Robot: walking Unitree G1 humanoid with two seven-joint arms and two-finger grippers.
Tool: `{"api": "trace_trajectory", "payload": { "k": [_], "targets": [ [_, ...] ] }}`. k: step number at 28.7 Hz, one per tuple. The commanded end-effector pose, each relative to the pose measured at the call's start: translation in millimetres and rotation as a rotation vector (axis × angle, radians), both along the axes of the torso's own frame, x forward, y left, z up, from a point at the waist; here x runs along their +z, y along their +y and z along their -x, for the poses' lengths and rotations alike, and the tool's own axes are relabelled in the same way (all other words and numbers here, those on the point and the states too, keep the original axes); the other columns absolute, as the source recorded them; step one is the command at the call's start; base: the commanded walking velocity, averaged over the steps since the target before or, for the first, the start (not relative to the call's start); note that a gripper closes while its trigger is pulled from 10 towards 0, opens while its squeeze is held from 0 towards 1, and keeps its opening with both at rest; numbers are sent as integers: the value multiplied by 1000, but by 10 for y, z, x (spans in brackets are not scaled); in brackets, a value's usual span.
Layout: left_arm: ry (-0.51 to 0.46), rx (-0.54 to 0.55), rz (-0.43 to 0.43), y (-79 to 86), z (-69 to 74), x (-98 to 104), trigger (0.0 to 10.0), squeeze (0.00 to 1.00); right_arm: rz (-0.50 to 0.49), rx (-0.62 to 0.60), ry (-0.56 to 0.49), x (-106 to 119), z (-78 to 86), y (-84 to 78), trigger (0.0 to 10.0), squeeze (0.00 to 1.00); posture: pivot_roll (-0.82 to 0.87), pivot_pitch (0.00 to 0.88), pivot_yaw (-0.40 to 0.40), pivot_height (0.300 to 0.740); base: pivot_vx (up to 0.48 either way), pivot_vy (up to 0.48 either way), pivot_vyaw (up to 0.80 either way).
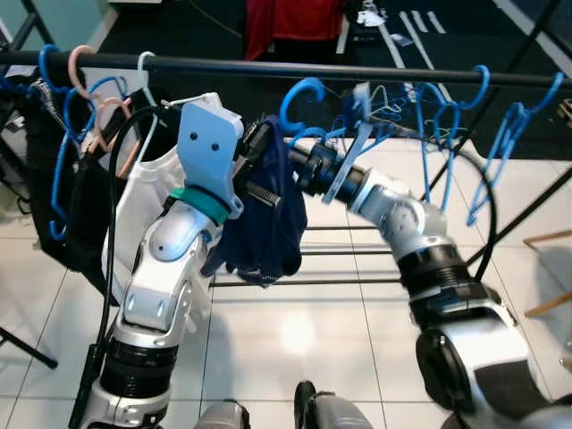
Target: Hang hanger
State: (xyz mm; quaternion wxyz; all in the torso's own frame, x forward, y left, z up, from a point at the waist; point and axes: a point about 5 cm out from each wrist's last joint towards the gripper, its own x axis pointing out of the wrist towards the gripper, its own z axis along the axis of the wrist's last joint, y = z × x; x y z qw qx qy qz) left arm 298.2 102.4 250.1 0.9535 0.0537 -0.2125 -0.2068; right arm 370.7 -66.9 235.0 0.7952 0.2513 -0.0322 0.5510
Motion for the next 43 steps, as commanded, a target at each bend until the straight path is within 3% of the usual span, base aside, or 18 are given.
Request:
{"api": "trace_trajectory", "payload": {
  "k": [1, 9, 10, 11, 12, 13, 14, 16, 18, 23, 26, 35, 37, 38, 39, 43],
  "targets": [
    [26, 4, -2, 9, 12, -48, 10000, 0, -40, -11, 39, -2, -50, -49, 10000, 0, 126, 96, 5, 740, 0, 0, 0],
    [28, 13, 1, 24, 29, -46, 10000, 0, -50, -112, 44, 107, -163, -168, 10000, 0, 133, 103, 8, 740, 0, 0, 0],
    [29, 13, 0, 28, 34, -41, 10000, 0, -80, -153, 61, 156, -211, -280, 10000, 0, 135, 110, 11, 740, 0, 0, 0],
    [29, 13, 0, 28, 34, -41, 10000, 0, -80, -153, 61, 156, -211, -280, 10000, 0, 135, 110, 11, 740, 0, 0, 0],
    [29, 13, -1, 32, 36, -35, 10000, 0, -121, -208, 83, 199, -257, -434, 10000, 0, 137, 113, 12, 740, 0, 0, 0],
    [29, 13, -1, 32, 36, -35, 10000, 0, -121, -208, 83, 199, -257, -434, 10000, 0, 137, 113, 12, 740, 0, 0, 0],
    [29, 14, -3, 42, 37, -30, 10000, 0, -165, -252, 96, 249, -290, -590, 10000, 0, 141, 116, 15, 740, 0, 0, 0],
    [29, 14, -3, 42, 37, -30, 10000, 0, -165, -252, 96, 249, -290, -590, 10000, 0, 141, 116, 15, 740, 0, 0, 0],
    [36, 16, -7, 57, 49, -34, 10000, 0, -241, -331, 115, 352, -335, -866, 10000, 0, 141, 118, 20, 740, 0, 0, 0],
    [39, 15, -8, 60, 55, -38, 10000, 0, -261, -351, 121, 381, -345, -940, 10000, 0, 141, 118, 20, 740, 0, 0, 0],
    [41, 13, -15, 75, 59, -30, 10000, 0, -325, -391, 167, 401, -374, -1021, 10000, 0, 157, 125, 29, 740, 0, 0, 0],
    [46, 17, -35, 119, 72, -35, 10000, 0, -343, -414, 220, 387, -412, -953, 10000, 0, 179, 128, 26, 740, 0, 0, 0],
    [48, 31, -43, 146, 91, -48, 10000, 0, -215, -380, 239, 336, -428, -745, 10000, 0, 190, 134, 0, 740, 0, 0, 0],
    [48, 31, -43, 146, 91, -48, 10000, 0, -215, -380, 239, 336, -428, -745, 10000, 0, 190, 134, 0, 740, 0, 0, 0],
    [49, 38, -43, 153, 101, -53, 10000, 0, -145, -349, 228, 325, -425, -646, 10000, 0, 194, 136, -9, 740, 0, 0, 0],
    [50, 52, -40, 167, 124, -63, 10000, 0, -34, -286, 198, 311, -407, -503, 10000, 0, 202, 140, -22, 740, 0, 0, 0]
  ]
}}
